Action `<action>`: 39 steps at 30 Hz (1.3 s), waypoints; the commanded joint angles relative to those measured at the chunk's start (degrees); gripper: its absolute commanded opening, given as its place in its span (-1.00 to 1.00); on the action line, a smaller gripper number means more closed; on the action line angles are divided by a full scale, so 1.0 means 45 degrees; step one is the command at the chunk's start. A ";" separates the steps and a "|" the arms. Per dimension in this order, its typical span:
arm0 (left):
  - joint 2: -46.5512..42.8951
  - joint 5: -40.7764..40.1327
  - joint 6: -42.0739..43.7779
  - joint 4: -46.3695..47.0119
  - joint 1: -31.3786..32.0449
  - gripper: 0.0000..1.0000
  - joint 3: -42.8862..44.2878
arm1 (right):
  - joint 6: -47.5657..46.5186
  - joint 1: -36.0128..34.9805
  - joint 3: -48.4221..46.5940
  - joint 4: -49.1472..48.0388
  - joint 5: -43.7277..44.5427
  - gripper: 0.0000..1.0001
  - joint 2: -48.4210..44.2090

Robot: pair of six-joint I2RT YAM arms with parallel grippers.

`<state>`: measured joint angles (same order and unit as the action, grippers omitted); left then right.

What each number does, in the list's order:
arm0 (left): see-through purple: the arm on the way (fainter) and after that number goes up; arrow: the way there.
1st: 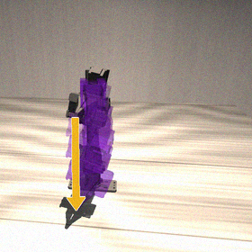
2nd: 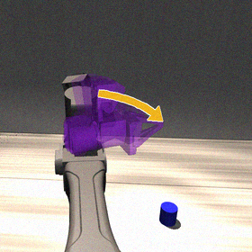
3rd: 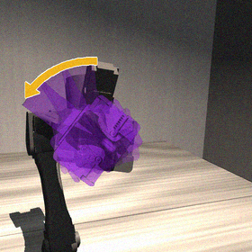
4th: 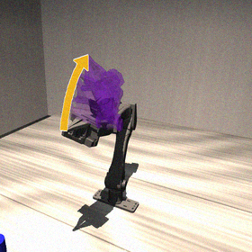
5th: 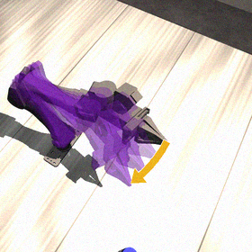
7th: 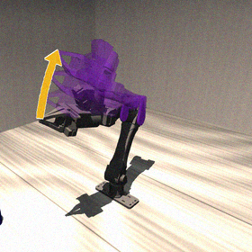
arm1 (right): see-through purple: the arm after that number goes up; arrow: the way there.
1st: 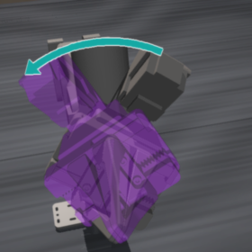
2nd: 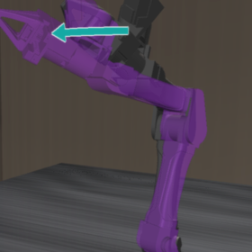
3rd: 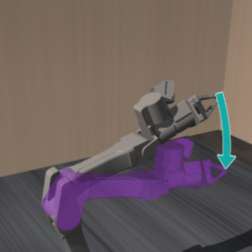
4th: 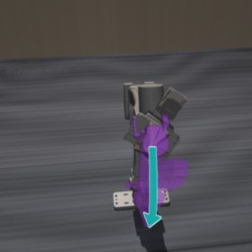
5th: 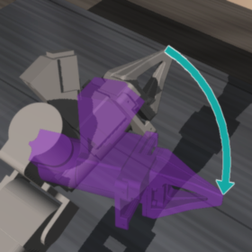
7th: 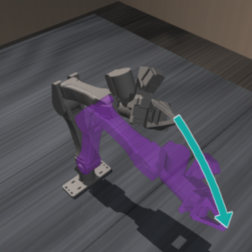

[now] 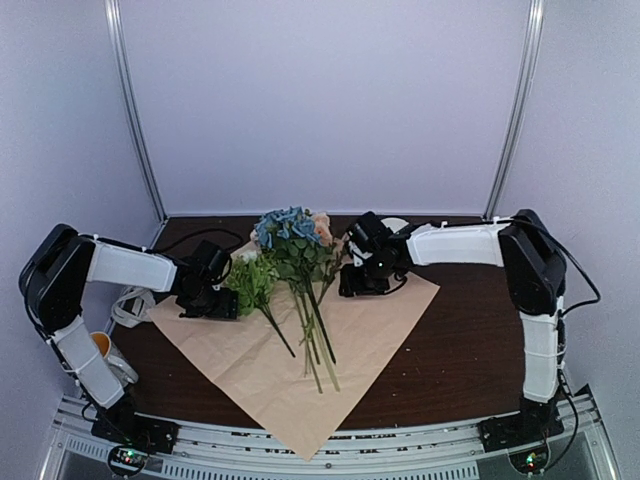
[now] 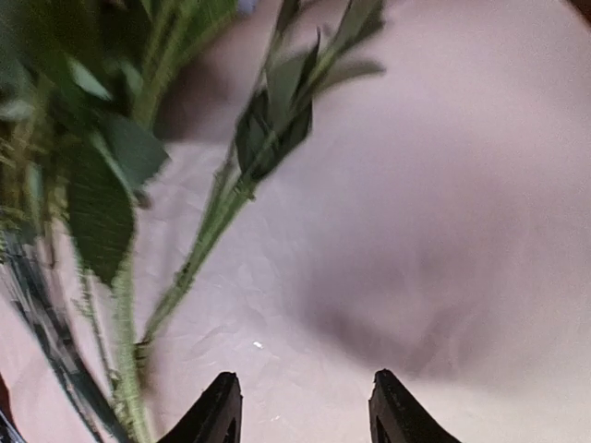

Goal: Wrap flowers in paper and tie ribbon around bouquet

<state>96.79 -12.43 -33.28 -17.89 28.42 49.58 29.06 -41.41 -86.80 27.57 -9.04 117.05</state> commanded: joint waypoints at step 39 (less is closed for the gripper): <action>-0.6290 -0.3396 0.5117 -0.4683 1.4097 0.80 0.0178 | -0.3616 -0.3543 0.5803 0.1078 -0.0866 -0.03 -0.5863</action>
<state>66.32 -22.26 -20.84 -36.82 82.15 52.23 14.39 -54.02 -61.49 32.95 -12.08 93.12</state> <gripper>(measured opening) 0.900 0.484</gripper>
